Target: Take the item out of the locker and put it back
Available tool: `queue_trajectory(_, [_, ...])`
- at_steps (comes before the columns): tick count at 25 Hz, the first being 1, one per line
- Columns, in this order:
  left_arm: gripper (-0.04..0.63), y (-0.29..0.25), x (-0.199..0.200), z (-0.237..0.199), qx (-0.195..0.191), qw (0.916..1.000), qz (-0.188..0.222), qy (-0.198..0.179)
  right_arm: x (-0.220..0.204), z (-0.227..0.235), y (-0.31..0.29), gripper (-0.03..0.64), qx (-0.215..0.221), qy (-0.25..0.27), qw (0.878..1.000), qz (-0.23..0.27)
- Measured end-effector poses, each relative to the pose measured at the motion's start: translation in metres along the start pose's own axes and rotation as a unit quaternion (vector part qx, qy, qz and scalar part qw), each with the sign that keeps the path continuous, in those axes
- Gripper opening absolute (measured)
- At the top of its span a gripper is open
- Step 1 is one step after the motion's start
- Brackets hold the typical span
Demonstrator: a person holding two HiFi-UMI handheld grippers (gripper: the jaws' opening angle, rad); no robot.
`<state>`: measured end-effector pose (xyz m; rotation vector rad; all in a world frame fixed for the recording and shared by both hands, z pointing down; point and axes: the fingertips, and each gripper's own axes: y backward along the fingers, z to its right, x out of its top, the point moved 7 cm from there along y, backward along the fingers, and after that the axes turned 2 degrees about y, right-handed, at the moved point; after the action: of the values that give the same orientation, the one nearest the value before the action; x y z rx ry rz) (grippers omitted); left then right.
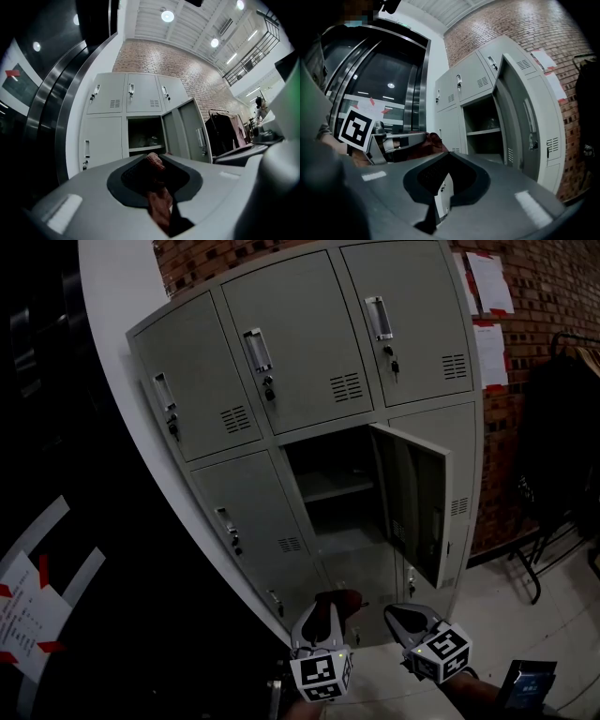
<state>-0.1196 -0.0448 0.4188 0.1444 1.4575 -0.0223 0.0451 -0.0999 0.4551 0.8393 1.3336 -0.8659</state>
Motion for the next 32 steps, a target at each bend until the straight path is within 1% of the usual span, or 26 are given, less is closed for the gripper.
queue_trajectory(6, [0.064, -0.028, 0.000, -0.003, 0.001, 1.0000, 0.002, -0.003, -0.001, 0.019, -0.015, -0.008, 0.002, -0.002, 1.000, -0.002])
queue_trajectory(12, [0.064, -0.075, -0.010, -0.023, -0.014, 0.9999, 0.007, 0.001, -0.005, 0.044, -0.053, -0.008, -0.011, 0.004, 1.000, -0.006])
queue_trajectory(21, [0.064, -0.171, -0.005, -0.066, -0.063, 0.9975, 0.028, 0.012, 0.016, 0.086, -0.134, -0.008, -0.058, 0.018, 0.998, 0.004])
queue_trajectory(28, [0.064, -0.231, -0.011, -0.094, -0.109, 0.9929, 0.042, 0.021, 0.005, 0.100, -0.183, -0.008, -0.097, 0.013, 0.995, 0.001])
queue_trajectory(32, [0.064, -0.257, -0.006, -0.099, -0.122, 0.9907, 0.052, 0.029, 0.001, 0.107, -0.194, -0.008, -0.109, 0.011, 0.994, -0.009])
